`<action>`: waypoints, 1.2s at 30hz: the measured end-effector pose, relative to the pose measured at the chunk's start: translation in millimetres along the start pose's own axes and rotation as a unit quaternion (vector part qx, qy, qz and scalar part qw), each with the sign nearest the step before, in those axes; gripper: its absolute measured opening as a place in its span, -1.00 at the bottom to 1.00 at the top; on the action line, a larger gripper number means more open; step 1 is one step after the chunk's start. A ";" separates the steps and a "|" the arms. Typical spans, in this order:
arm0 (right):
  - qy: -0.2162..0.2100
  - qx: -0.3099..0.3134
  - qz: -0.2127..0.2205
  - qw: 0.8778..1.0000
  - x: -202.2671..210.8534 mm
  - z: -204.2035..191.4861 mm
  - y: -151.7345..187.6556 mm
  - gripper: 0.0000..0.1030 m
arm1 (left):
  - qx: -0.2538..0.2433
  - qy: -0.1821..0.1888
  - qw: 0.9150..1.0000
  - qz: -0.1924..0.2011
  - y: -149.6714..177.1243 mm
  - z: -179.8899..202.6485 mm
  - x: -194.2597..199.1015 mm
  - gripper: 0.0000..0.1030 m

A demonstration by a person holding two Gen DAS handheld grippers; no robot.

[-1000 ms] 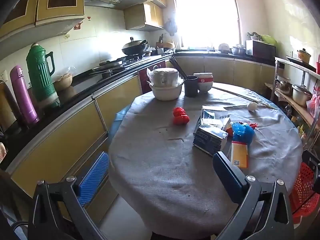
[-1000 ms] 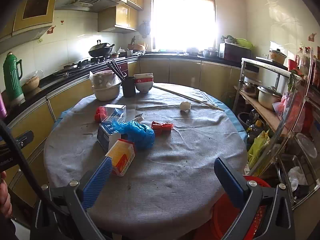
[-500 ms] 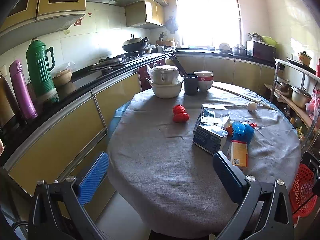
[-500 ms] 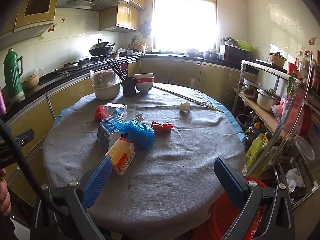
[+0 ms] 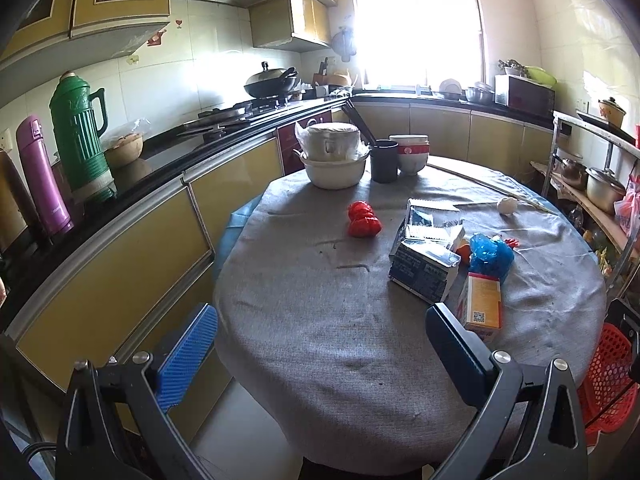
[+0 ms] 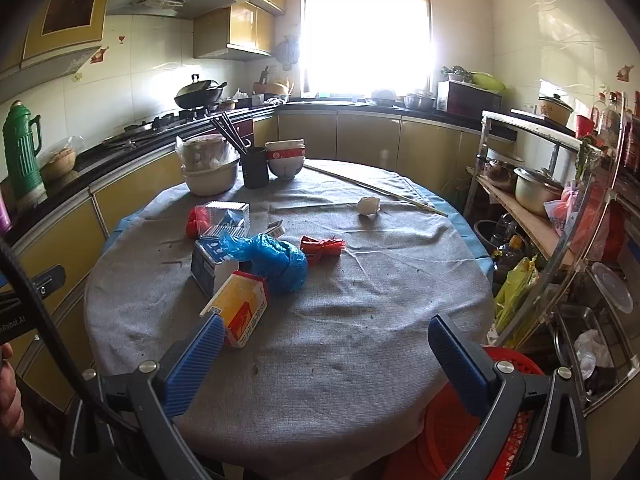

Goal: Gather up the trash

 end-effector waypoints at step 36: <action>-0.002 -0.011 -0.025 1.000 -27.2 10.5 9.1 1.00 | -0.006 0.045 0.998 -0.053 12.8 9.0 -24.7 1.00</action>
Point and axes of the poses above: each gripper's, at about its wrist camera, not at the fingertips, and x roughly against the way its jaws point, z to its right, y to its underside, the point moved 2 cm from there along -x, roughly the way its jaws point, and after that the axes turned 1 degree about z, right-handed, at the moved point
